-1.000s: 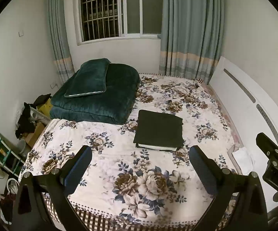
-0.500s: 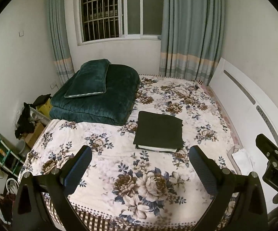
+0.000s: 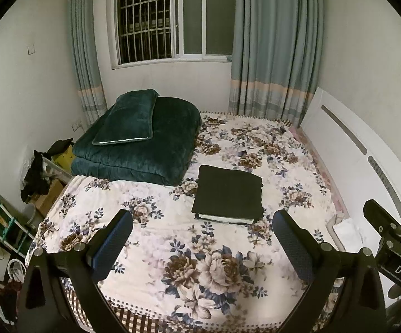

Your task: Fold small clothes

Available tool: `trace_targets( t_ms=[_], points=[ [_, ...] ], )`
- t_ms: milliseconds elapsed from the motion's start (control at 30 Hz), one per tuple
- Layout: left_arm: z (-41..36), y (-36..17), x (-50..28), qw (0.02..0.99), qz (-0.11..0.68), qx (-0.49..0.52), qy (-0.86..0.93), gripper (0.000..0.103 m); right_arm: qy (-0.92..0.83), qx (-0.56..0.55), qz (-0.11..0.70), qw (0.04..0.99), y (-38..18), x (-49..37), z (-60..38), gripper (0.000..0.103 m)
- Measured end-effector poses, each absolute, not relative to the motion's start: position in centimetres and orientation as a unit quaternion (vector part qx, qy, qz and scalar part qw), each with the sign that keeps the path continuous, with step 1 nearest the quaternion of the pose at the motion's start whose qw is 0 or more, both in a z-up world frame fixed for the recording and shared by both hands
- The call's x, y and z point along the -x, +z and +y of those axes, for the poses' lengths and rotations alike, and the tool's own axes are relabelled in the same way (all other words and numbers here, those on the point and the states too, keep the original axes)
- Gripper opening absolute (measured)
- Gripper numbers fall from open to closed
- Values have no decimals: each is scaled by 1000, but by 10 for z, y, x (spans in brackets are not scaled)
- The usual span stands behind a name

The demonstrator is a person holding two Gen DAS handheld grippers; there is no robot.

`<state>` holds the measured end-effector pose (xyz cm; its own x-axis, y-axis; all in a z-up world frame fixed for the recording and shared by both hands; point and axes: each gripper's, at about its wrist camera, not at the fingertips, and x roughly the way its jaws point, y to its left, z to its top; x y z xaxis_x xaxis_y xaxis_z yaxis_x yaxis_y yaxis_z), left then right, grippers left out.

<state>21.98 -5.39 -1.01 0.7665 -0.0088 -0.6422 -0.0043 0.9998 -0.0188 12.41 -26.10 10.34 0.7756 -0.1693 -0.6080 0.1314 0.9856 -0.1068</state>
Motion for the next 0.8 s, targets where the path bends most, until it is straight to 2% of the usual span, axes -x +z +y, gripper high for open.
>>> trace_targets(
  t_ms=[800],
  points=[
    [-54,-5,-225,940,340,11,3,103,-75,28,325,942,106,-127,-250,103]
  ],
)
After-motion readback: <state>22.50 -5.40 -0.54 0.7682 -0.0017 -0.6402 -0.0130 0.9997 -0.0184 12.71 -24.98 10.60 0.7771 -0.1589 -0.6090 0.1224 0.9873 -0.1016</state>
